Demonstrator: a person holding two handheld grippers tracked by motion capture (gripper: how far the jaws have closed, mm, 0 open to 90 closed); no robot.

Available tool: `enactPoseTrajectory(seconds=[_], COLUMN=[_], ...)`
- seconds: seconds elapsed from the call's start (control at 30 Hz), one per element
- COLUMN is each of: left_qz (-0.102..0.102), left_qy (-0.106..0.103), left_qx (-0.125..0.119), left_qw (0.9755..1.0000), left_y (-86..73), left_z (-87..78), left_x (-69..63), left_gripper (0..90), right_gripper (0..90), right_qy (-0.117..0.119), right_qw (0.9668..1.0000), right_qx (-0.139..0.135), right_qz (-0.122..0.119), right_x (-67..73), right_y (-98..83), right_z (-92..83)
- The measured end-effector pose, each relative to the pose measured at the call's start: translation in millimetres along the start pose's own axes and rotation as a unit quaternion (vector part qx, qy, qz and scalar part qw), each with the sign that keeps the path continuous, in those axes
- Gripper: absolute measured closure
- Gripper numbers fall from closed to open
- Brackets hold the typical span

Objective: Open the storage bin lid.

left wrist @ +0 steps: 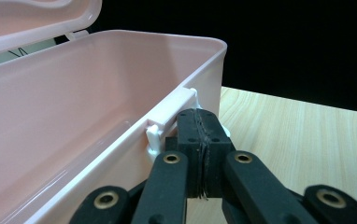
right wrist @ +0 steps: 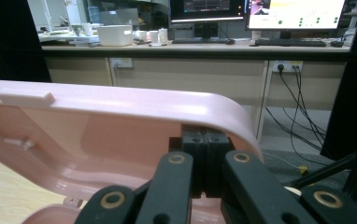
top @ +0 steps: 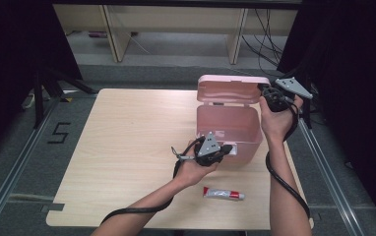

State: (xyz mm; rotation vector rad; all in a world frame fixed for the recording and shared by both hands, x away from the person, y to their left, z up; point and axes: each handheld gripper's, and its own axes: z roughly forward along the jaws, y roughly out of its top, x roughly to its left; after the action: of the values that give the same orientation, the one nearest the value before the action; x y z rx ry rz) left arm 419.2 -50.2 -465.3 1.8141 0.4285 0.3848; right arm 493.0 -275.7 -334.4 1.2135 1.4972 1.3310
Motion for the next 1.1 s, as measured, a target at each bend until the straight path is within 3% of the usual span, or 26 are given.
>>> enactPoseTrajectory(seconds=[0.83,1.07,1.1], left_qz=[0.001,0.001,0.001], left_qy=[0.0,0.0,0.0], left_qx=[0.001,0.001,0.001], left_qw=[1.0,1.0,1.0], left_y=[0.5,0.6,0.5], left_z=[0.2,0.3,0.3], left_x=[0.0,0.1,0.0], left_gripper=[88.1,88.1,88.1], right_gripper=[90.0,90.0,90.0], right_qy=[-0.012,-0.016,-0.015], right_qw=[0.9998,0.9995,0.9994], right_qx=[0.013,0.024,0.027], right_qz=[0.004,0.009,0.018], right_x=[-3.3,-5.0,-4.3], right_y=[7.1,4.9,4.1], right_z=[28.8,34.2,35.0])
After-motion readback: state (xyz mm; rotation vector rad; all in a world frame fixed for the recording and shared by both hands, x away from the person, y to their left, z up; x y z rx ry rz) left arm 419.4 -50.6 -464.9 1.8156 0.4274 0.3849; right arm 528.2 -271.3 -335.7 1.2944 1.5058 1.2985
